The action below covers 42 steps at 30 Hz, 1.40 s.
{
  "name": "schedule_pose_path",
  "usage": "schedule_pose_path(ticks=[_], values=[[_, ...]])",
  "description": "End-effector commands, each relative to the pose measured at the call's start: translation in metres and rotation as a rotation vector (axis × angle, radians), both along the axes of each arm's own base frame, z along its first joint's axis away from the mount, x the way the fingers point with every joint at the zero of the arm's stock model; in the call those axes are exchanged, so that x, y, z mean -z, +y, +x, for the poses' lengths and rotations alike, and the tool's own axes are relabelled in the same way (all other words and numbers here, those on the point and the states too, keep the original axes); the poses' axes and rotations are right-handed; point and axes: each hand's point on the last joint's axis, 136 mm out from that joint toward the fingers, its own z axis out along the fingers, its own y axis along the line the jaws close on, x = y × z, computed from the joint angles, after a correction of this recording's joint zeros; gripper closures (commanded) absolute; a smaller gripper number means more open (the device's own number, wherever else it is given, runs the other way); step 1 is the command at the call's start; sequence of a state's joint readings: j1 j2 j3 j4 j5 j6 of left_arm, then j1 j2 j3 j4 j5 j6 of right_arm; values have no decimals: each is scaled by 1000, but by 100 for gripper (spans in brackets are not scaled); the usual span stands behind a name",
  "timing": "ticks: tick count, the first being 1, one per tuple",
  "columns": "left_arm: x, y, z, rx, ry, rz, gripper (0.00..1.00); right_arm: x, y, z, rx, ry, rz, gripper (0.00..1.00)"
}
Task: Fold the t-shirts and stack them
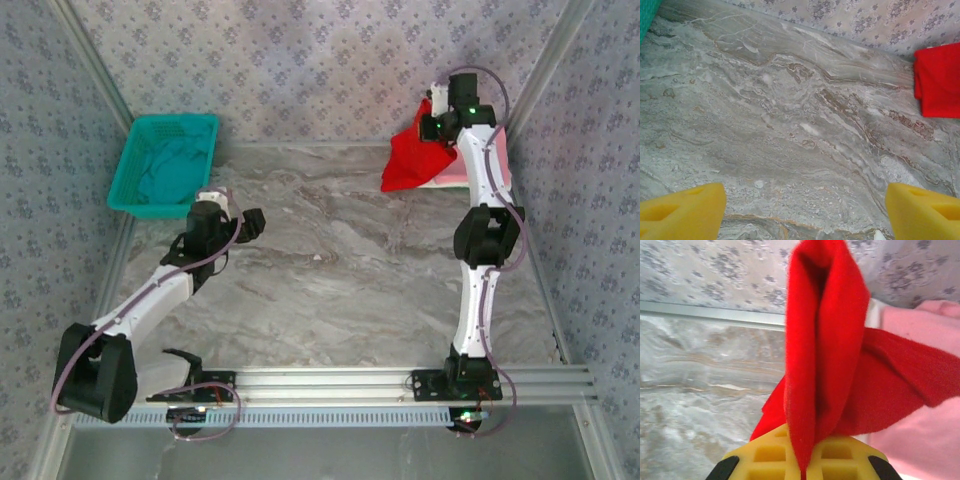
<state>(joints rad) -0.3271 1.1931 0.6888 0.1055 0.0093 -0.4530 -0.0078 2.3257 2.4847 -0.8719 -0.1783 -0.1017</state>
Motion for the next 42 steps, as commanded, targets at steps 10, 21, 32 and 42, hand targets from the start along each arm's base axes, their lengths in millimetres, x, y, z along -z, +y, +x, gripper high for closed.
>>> schedule_pose_path(ticks=[10,21,32,42], values=[[20,4,10,-8,37,44,17,-34,-79,32,47,-183,-175,100],[16,4,20,-2,50,73,17,-19,-152,40,160,-196,-246,100],[-2,28,30,-85,29,141,15,17,-242,45,406,-192,-394,47],[3,104,35,-366,-58,337,8,16,-219,-29,539,-246,-162,0]])
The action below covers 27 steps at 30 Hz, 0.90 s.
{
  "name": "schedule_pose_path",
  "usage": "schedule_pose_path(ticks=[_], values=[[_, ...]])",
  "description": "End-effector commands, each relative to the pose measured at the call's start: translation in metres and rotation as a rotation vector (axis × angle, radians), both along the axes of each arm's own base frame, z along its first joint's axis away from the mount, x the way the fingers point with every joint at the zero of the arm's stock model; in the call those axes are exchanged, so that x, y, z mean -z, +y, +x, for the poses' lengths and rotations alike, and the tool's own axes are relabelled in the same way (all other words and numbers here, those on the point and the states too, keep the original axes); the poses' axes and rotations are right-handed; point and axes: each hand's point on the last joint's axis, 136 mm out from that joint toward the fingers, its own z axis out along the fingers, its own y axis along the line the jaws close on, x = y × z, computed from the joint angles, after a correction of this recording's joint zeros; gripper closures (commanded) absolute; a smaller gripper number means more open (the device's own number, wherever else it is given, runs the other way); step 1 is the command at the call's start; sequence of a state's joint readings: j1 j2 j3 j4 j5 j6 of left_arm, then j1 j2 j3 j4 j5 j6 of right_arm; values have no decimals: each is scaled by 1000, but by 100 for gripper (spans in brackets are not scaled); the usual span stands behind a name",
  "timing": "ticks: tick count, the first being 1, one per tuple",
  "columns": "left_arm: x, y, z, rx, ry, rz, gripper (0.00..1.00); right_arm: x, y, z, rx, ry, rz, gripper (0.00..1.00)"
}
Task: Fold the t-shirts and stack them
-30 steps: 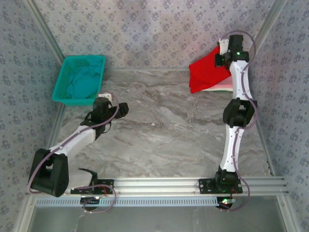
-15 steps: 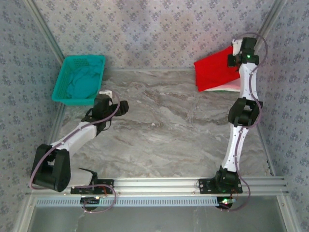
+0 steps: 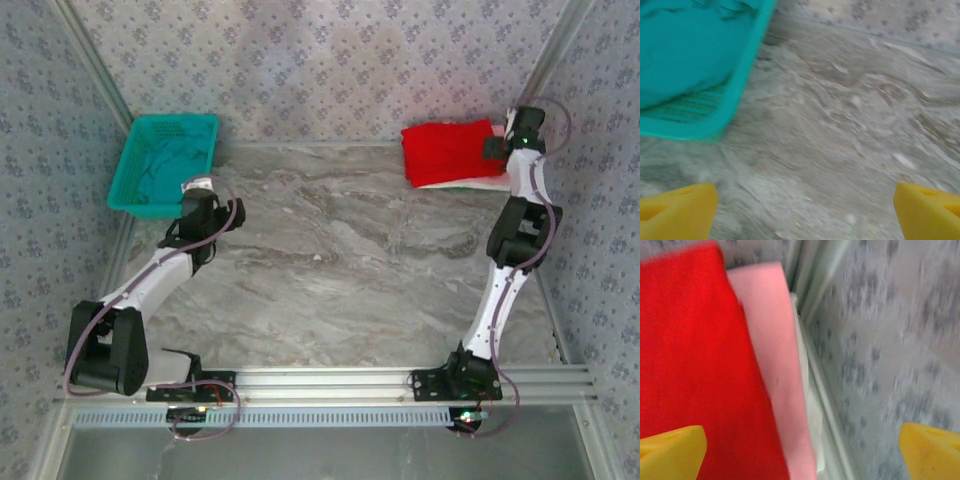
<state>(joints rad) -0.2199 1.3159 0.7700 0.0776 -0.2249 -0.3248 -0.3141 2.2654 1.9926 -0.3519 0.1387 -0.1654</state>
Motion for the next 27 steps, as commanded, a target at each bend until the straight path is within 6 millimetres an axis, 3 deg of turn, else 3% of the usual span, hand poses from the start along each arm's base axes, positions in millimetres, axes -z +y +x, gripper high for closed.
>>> schedule_pose_path(ticks=[1,5,8,10,12,16,18,22,24,27], values=[[-7,36,-2,-137,-85,131,8,-65,31,-27,21,-254,87,0],[3,70,-19,-285,-95,233,6,-40,71,-94,45,-287,168,0],[10,94,-41,-388,-146,315,6,-5,96,-143,91,-247,181,0],[20,98,-48,-368,-153,351,6,13,120,-163,60,-237,208,0],[33,99,-49,-328,-126,376,5,25,144,-182,6,-221,125,0],[44,91,-44,-227,-126,327,4,39,182,-193,-165,-239,69,0],[42,82,-41,-169,-165,295,4,48,186,-195,-195,-248,64,0],[41,66,-29,-67,-217,271,3,45,187,-193,-215,-302,97,0],[44,61,-22,-25,-211,278,3,55,197,-193,-278,-324,108,0],[56,53,-21,28,-258,284,2,54,207,-201,-326,-361,74,0]])
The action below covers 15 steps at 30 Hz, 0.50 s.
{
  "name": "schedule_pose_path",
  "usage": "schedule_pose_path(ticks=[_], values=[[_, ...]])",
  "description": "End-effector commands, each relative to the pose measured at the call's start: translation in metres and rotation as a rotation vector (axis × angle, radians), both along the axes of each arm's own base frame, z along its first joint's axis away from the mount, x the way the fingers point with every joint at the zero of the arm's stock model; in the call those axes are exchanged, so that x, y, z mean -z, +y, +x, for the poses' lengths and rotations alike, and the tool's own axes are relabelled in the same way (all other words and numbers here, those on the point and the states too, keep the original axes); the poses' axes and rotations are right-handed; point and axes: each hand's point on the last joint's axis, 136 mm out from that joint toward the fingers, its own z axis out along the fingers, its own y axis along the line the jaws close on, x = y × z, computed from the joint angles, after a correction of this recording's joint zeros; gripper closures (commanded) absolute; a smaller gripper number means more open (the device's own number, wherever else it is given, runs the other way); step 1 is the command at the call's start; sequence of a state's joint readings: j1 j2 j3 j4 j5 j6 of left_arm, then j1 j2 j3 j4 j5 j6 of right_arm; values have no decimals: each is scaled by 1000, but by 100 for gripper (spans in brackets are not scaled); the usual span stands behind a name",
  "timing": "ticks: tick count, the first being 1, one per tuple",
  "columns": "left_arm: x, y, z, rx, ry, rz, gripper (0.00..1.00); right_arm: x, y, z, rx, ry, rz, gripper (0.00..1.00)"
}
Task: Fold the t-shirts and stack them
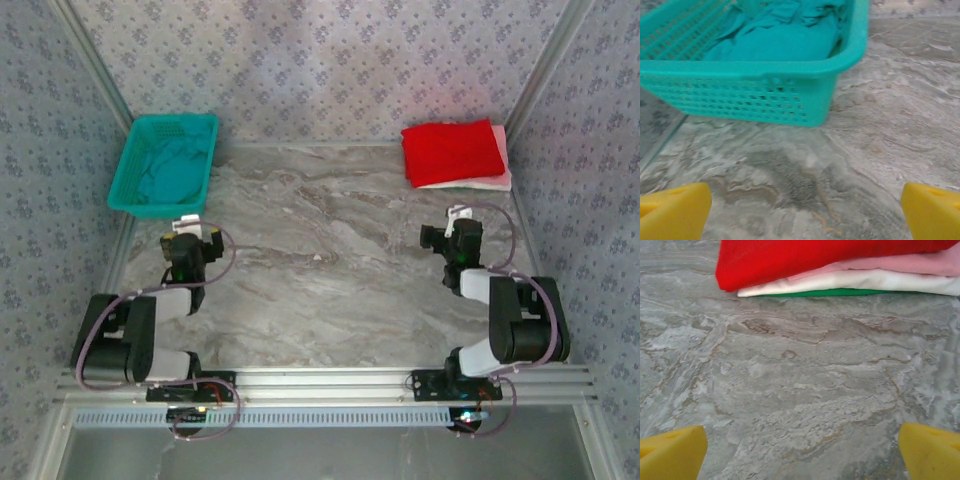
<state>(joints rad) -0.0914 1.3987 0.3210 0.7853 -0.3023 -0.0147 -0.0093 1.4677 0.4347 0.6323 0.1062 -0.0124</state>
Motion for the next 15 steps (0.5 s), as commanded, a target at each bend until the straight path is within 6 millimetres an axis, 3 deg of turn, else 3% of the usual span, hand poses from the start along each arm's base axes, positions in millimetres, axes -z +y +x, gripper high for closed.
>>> schedule_pose_path(ticks=[1,4,10,15], values=[[-8,-17,10,123,-105,6,1,-10,12,-2,-70,-122,-21,0],[2,-28,15,228,-72,-23,0,-5,11,1,-64,-108,-17,0],[9,1,29,99,10,-103,0,-2,3,4,-39,-86,11,0],[9,3,29,90,12,-103,0,-2,3,5,-42,-84,15,0]])
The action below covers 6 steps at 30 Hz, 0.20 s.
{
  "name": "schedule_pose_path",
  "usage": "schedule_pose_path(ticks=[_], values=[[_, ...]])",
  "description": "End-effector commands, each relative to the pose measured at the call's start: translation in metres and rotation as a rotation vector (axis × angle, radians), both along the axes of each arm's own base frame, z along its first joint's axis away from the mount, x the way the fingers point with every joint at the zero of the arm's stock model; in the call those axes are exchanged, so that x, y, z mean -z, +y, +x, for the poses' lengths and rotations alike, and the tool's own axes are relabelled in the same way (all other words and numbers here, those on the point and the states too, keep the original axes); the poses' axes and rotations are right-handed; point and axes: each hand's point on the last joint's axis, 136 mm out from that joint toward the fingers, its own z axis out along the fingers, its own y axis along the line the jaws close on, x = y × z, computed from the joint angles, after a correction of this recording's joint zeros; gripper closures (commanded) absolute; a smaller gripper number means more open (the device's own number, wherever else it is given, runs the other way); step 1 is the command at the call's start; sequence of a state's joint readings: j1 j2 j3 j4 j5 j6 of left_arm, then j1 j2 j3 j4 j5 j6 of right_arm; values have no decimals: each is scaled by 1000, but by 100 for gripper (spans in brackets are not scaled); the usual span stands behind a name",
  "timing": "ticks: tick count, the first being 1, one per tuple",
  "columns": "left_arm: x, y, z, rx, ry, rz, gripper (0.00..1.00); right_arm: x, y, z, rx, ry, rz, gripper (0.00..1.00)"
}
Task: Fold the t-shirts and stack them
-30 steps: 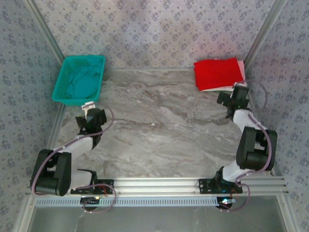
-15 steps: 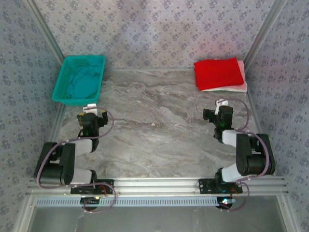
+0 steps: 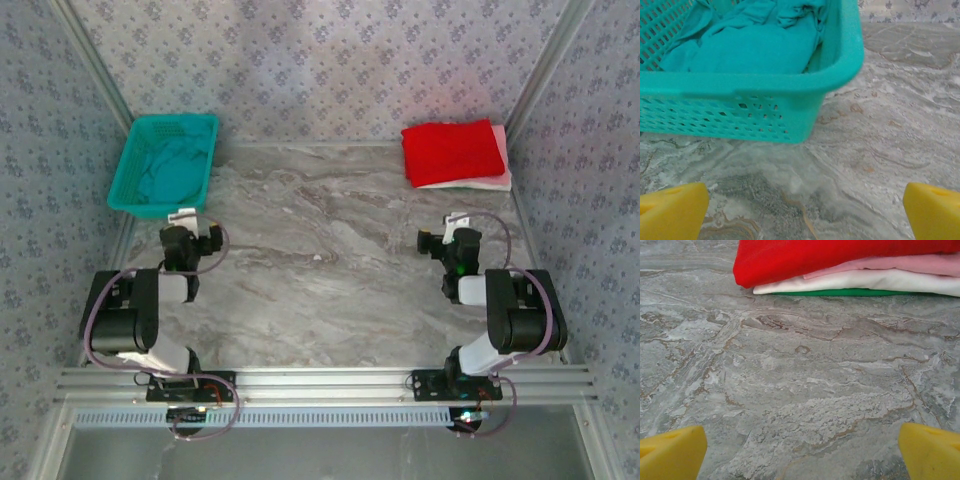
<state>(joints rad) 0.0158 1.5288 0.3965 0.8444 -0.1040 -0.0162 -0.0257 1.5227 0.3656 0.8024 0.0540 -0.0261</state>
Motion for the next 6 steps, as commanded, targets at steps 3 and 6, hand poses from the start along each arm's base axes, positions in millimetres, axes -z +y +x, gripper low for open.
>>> schedule_pose_path(ticks=[3,6], values=[[3,-4,2,12,15,-29,0,-12,0,10,-8,-36,12,0],[2,-3,2,12,14,-28,0,-12,0,9,-7,-39,12,0]])
